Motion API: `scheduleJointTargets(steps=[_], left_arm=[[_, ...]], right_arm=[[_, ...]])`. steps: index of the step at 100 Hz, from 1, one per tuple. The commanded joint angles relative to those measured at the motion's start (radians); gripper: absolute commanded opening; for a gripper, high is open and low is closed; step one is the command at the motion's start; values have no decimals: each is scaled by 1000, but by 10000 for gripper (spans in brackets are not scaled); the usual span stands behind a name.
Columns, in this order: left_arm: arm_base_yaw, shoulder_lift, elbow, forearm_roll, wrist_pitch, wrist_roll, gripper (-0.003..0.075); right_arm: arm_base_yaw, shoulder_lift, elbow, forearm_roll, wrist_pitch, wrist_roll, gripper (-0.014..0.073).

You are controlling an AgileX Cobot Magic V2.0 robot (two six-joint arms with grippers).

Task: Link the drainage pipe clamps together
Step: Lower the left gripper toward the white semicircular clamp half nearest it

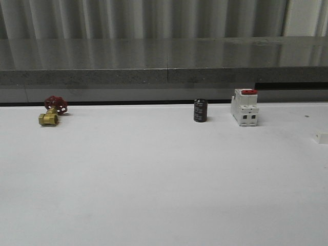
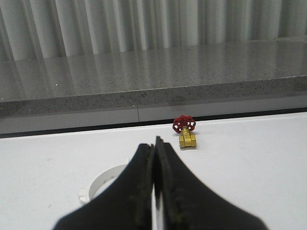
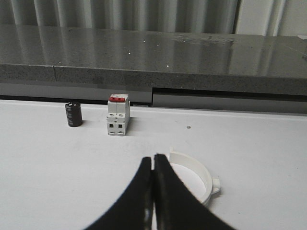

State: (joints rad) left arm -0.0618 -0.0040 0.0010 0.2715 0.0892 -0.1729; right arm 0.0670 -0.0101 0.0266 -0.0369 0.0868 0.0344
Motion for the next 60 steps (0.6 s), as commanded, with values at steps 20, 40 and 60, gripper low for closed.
scheduleJointTargets(steps=[20,40,60], left_arm=[[-4,-28,44,1,-83,-7,-21],[-4,-22,0,-69,-54,-7,-21],[-4,98,-169,-137,43,-7,-21]], right_arm=[[-6,-15,-16,-4,-87,0,-58],[-6,-15,-16,-4,-87,0,-58],[-6,-15,-16,-4,-87,0,-58]])
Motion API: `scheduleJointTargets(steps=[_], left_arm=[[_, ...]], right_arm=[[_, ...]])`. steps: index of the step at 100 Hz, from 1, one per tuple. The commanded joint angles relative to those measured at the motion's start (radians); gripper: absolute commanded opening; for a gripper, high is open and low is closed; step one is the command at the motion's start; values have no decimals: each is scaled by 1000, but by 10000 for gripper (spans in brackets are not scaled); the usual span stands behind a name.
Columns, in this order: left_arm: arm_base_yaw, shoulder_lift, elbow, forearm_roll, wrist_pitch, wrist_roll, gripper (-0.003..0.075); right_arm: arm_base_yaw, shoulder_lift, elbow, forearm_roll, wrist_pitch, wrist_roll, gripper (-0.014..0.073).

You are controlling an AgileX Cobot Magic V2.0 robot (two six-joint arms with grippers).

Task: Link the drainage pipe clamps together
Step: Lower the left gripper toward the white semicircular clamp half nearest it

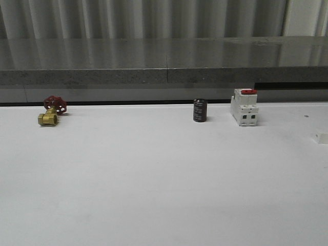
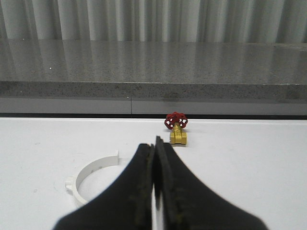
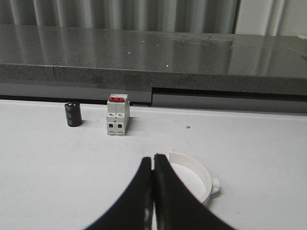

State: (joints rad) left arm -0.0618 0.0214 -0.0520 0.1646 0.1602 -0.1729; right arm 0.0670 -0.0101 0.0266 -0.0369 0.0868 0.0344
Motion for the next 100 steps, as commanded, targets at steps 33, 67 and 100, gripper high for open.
scheduleJointTargets(steps=[33,67,100], left_arm=[[-4,471,-588,-30,443,-7,-21],[-4,657,-677,-23,464,-7,-12],[-4,703,-677,4,467,-7,535]], right_arm=[[-6,-15,-16,-4,-87,0,-58],[-6,-15,-16,-4,-87,0,-58],[-6,-15,-16,-4,-87,0,-58]])
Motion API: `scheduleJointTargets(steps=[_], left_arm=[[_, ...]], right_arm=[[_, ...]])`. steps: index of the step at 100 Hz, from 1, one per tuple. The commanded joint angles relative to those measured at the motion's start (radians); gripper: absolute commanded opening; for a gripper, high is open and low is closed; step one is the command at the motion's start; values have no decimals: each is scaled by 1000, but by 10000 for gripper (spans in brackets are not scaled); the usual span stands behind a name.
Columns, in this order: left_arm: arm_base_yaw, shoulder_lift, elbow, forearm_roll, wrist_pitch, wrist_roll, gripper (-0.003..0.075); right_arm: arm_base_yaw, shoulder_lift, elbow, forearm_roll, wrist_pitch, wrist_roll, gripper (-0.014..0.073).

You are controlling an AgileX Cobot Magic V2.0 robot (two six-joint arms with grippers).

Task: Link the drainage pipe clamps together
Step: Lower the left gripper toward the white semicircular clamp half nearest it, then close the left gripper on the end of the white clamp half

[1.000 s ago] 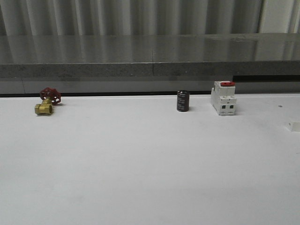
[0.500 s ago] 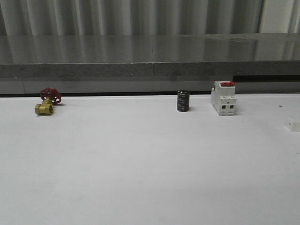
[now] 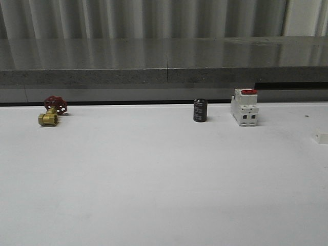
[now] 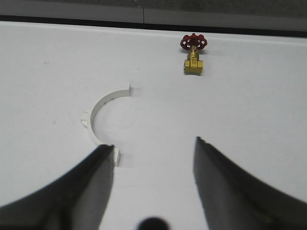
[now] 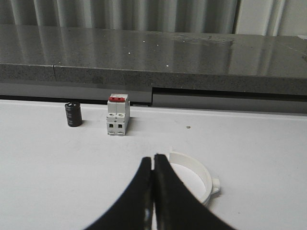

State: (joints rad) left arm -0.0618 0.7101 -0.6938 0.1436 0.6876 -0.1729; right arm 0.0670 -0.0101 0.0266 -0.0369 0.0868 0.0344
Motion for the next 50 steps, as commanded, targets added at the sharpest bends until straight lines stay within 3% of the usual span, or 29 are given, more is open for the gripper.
scheduleJointTargets(steps=[1,21,40,50], left_arm=[[-4,14,-36,29,-61,-7,547],[18,143,-72,51,-33,-14,570],[117,381,-196,2,-18,-11,570],[174,505,-266,-21,-20,57,566]], right_arm=[[-6,-15,-16,-4,-87,0,-58],[-6,-15,-16,-4,-87,0,-58],[-6,-15,-16,-4,-87,0,-58],[-6,-15,-16,-4,-87,0,-58]])
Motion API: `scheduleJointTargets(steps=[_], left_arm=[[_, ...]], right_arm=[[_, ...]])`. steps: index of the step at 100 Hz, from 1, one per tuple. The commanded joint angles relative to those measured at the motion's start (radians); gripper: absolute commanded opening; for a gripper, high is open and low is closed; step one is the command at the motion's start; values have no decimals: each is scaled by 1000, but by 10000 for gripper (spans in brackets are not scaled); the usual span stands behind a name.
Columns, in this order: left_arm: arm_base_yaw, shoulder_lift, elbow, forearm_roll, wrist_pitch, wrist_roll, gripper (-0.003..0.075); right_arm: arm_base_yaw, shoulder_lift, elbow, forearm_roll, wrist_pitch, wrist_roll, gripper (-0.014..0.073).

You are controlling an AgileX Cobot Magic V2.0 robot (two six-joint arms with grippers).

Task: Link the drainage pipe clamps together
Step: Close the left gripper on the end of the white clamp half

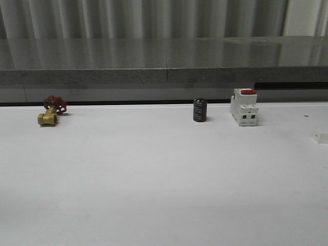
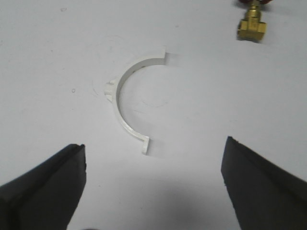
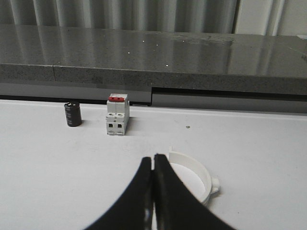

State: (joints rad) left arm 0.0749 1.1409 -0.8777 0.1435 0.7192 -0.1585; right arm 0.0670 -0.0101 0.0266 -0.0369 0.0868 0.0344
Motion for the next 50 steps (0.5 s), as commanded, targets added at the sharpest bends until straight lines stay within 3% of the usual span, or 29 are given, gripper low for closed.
scheduleJointTargets(steps=[1,21,50], left_arm=[[41,92,-87,-26,-51,48,566],[116,326,-200,-48,-62,122,566],[168,538,-246,-100,-155,237,566]], right_arm=[[-6,-15,-16,-4,-87,0,-58],[-6,-15,-16,-4,-87,0,-58],[-6,-15,-16,-4,-87,0,-58]])
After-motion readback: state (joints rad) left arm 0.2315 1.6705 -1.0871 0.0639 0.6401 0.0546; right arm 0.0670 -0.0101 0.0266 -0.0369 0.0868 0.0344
